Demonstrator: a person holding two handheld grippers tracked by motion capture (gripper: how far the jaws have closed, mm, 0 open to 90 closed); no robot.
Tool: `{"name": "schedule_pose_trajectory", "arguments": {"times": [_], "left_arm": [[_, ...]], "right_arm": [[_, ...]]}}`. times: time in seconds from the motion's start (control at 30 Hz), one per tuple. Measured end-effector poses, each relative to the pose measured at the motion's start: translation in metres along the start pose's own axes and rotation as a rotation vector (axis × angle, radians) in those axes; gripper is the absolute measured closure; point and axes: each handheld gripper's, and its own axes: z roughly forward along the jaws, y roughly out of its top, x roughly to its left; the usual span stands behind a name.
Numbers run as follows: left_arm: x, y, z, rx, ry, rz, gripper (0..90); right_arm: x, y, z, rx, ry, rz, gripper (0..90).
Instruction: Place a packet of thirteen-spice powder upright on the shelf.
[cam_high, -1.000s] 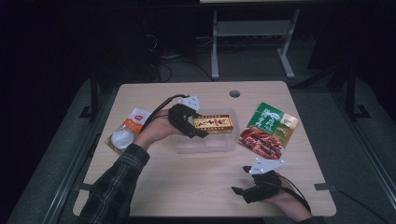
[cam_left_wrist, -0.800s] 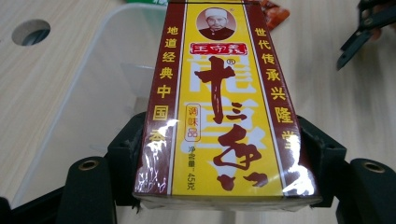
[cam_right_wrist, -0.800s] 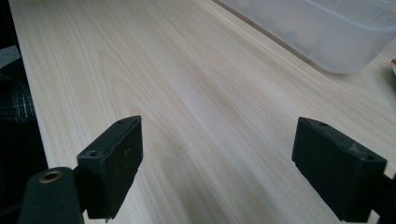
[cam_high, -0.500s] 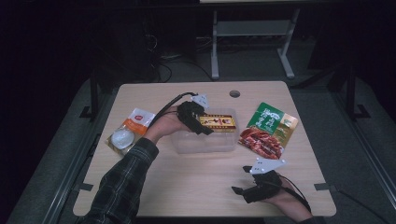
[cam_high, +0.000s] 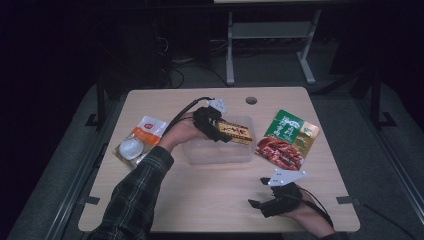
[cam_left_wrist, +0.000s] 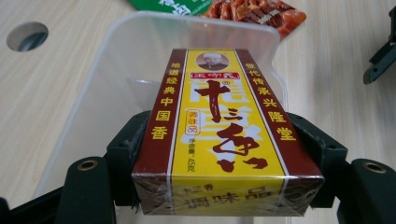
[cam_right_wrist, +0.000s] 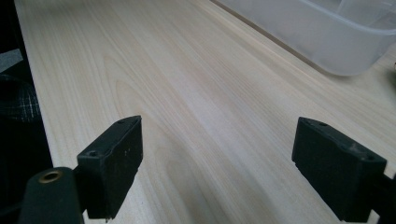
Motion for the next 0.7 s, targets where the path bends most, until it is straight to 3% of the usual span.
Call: {"name": "schedule_pose_trajectory", "arguments": {"times": [0.7], "left_arm": [[0.002, 0.023, 0.008, -0.081, 0.022, 0.012, 30.0]], "right_arm": [[0.001, 0.001, -0.001, -0.006, 0.011, 0.009, 15.8]]}}
